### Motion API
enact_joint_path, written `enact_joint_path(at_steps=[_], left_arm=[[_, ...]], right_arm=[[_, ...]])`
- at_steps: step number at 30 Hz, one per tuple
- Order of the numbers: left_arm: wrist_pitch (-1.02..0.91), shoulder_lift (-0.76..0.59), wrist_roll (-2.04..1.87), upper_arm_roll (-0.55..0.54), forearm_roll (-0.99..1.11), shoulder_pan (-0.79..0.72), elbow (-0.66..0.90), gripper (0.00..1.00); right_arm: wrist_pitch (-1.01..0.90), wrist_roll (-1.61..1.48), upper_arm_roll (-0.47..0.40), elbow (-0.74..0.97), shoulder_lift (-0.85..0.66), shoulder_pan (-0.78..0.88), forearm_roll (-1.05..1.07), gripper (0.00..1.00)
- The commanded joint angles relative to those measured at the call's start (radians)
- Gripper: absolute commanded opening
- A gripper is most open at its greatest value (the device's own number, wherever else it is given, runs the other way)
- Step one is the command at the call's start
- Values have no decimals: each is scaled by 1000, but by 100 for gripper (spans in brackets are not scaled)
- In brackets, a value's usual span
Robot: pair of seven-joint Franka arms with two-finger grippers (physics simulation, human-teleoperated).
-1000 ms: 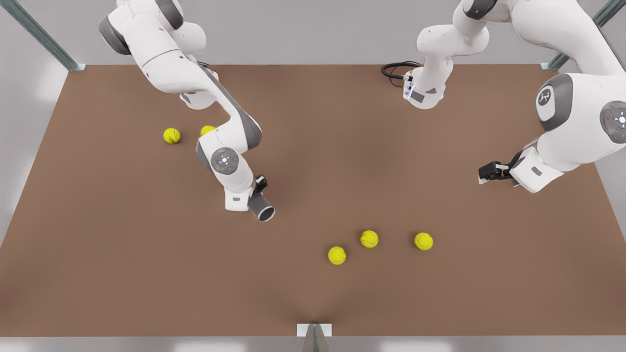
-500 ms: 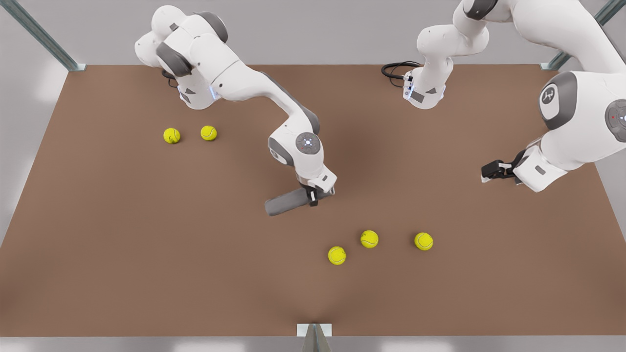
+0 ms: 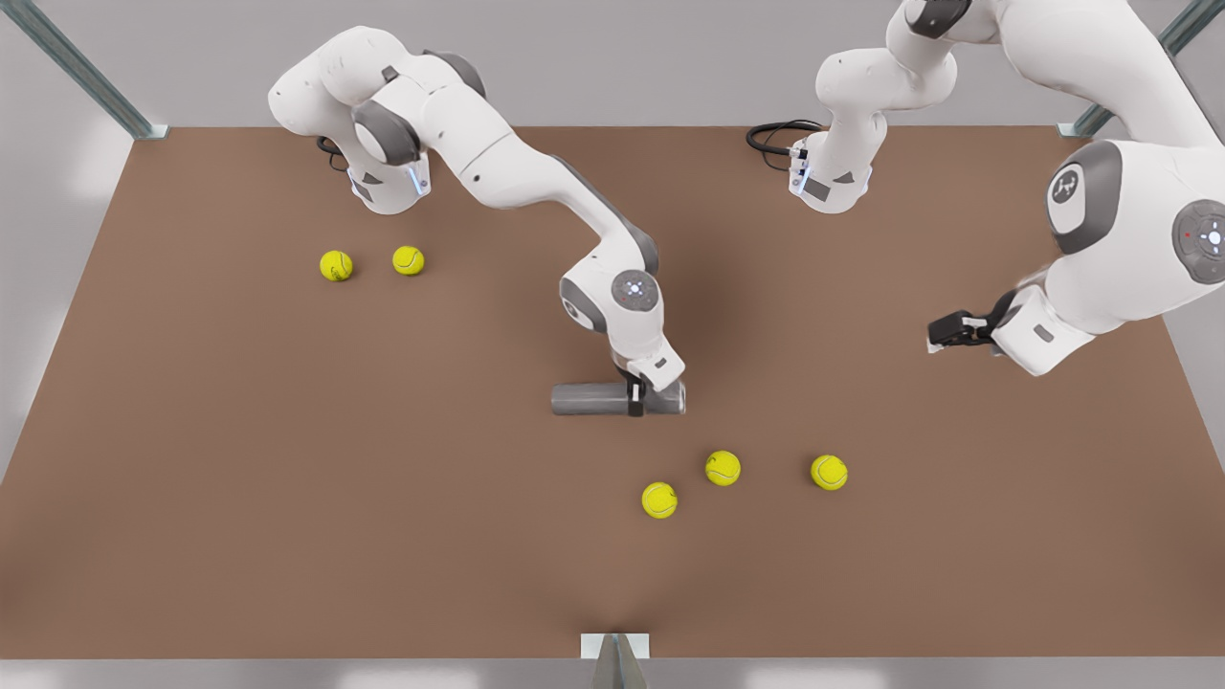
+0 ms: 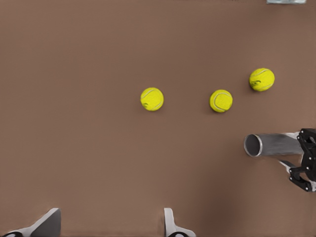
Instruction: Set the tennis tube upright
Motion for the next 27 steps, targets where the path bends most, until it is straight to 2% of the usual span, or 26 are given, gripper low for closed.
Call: enact_joint_path(at_steps=[1,2,4,6,7,8,9,10,13,14,15,19,21,27], left_arm=[[0,17,1,0,-337,18,-1,99],[3,68,-1,2,-531,36,-4,100],[43,194,13,-4,-694,22,-6,100],[237,174,19,-36,-697,-51,-141,99],[443,146,63,-158,-706,-13,-279,99],[572,146,100,-263,-757,48,-360,99],[689,158,139,-306,-778,49,-403,99],[730,203,225,-317,-804,45,-411,99],[773,298,343,-317,-844,38,-401,99],[770,321,346,-319,-858,36,-400,99],[770,353,349,-320,-873,33,-395,99],[765,427,432,-323,-875,22,-380,99],[773,442,452,-339,-876,-1,-383,99],[782,507,534,-339,-876,-2,-375,99]], right_arm=[[-3,0,1,-8,-26,0,3,100],[-15,0,4,-65,-113,0,5,100],[-92,0,9,-210,-325,-41,16,100],[-156,0,12,-390,-552,-219,65,100],[-202,1,27,-415,-606,-340,68,100],[-273,10,32,-411,-627,-459,99,100],[-332,47,30,-404,-637,-578,102,100],[-417,142,30,-382,-640,-660,100,100],[-494,383,17,-382,-724,-752,48,100],[-532,440,63,-384,-735,-853,14,100],[-550,457,153,-378,-747,-960,-36,100],[-535,486,147,-366,-730,-973,-75,100],[-554,481,142,-286,-713,-979,-78,100],[-546,478,149,-292,-693,-991,-69,100]])
